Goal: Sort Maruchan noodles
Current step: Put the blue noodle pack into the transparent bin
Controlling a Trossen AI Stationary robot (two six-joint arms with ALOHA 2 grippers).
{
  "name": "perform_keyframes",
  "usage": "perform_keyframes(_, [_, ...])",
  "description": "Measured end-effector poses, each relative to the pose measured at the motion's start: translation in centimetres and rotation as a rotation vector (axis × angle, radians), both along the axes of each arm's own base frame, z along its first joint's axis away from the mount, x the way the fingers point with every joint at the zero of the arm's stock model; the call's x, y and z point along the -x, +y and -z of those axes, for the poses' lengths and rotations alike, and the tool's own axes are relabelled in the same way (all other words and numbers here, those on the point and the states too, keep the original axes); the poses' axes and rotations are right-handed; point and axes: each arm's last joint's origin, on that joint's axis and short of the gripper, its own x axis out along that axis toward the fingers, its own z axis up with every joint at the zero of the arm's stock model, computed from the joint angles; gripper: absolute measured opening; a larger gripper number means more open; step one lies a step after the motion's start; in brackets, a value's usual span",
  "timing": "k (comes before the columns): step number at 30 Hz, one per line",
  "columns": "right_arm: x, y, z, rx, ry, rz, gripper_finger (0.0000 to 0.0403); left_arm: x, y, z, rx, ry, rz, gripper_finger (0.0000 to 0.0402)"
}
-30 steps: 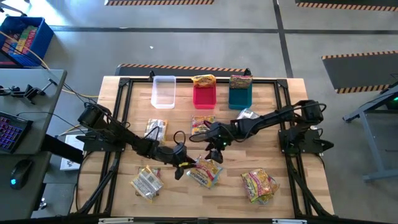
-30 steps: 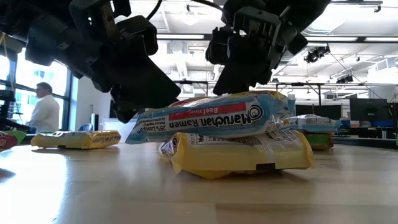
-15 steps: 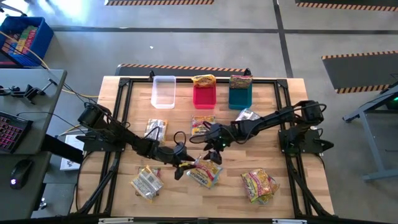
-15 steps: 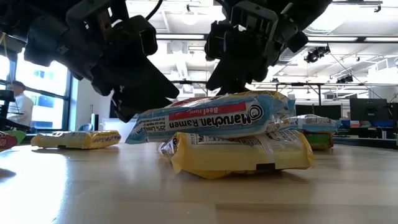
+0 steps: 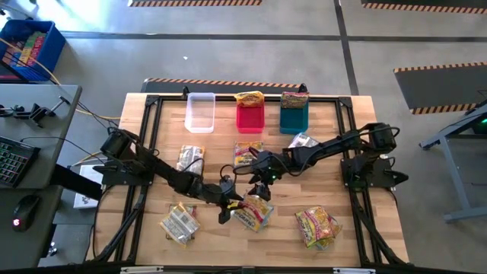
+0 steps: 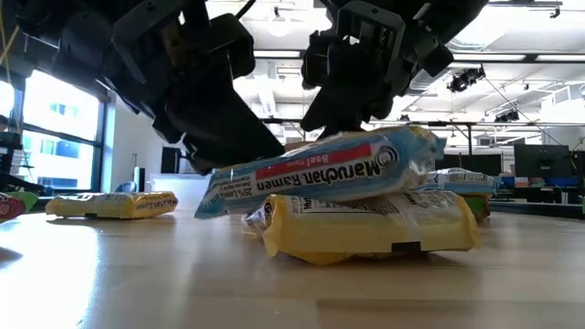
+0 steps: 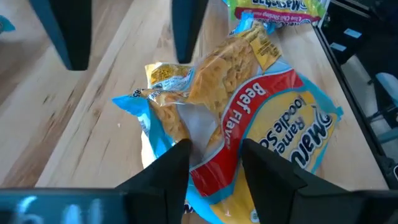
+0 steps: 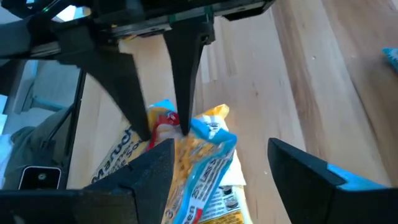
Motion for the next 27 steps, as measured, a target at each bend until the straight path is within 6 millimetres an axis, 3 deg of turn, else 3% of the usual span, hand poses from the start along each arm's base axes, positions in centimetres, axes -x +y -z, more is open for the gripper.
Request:
perform_keyframes(9, [0.6,1.9,0.4,-0.021,0.070,-0.027,0.0245,0.0,-0.3,-0.1,-0.044,-0.018,0.039,0.0007])
perform_keyframes(15, [0.9,3.0,0.4,-0.033,0.087,-0.044,0.0245,0.0,-0.3,-0.2,-0.075,-0.047,0.044,0.0002])
perform_keyframes(27, [0.6,3.3,0.1,-0.056,0.049,-0.038,0.0245,-0.1,-1.1,-1.4,-0.175,-0.172,0.040,0.0000])
